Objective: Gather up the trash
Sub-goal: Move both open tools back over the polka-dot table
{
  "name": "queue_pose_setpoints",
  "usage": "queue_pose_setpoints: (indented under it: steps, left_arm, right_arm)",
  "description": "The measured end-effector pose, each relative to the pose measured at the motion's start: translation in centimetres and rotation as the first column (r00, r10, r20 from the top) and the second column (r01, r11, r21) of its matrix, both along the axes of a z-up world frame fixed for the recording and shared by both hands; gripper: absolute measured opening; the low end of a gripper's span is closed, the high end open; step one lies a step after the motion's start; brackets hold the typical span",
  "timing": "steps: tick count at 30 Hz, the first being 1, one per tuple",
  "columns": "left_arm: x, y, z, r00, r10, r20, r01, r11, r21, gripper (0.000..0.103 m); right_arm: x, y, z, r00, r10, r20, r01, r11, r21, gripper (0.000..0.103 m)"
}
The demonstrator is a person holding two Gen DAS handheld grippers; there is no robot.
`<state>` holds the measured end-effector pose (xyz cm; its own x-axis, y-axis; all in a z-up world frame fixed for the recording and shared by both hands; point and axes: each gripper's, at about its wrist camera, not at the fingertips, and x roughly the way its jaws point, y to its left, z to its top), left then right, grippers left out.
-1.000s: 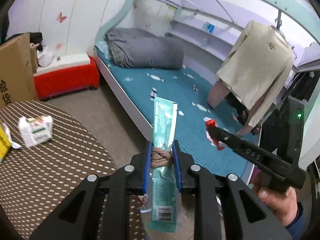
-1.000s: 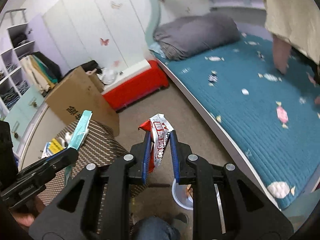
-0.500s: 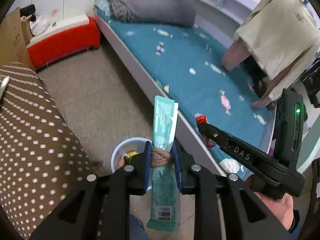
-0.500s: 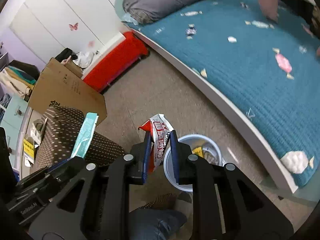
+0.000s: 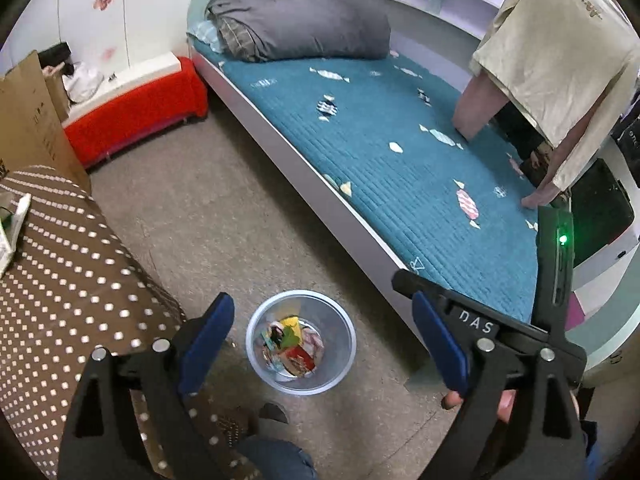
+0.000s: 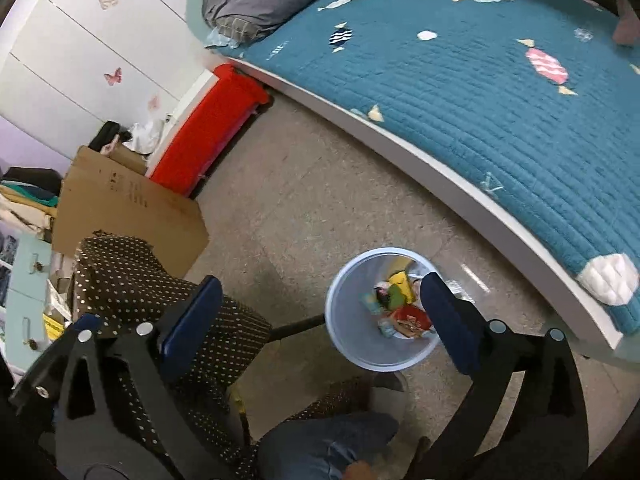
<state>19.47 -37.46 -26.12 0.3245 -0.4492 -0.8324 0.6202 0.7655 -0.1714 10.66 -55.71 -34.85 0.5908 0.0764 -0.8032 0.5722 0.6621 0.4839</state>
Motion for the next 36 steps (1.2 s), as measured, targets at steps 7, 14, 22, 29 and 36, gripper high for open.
queue_pose_setpoints:
  steps: [7,14,22,29,36]
  left_arm:
    - [-1.5,1.3,2.9,0.997,-0.006,0.078,0.008,1.000,-0.022,0.091]
    - [-3.1,4.7,6.8,0.987,0.035,0.155,-0.027,0.998,-0.055,0.092]
    - [-4.5,9.4,10.7,0.971,0.089,0.224,-0.062,0.990,-0.125,0.094]
    - [-5.4,13.9,12.5,0.953,0.149,0.264,-0.110,0.982,-0.156,0.094]
    - [-5.3,19.7,13.4,0.927,0.240,0.287,-0.196,0.965,-0.174,0.094]
  right_arm:
    - [-1.1,1.3,3.9,1.000,-0.014,0.017,0.016,0.992,-0.125,0.097]
    - [-1.7,4.2,9.9,0.995,0.015,0.097,0.006,0.976,-0.217,0.097]
    - [-2.3,8.8,17.0,0.973,0.096,0.211,-0.029,0.954,-0.299,0.097]
    - [-2.1,13.1,21.1,0.948,0.182,0.262,-0.079,0.930,-0.360,0.097]
    - [-1.1,18.1,23.6,0.921,0.280,0.270,-0.149,0.895,-0.420,0.097]
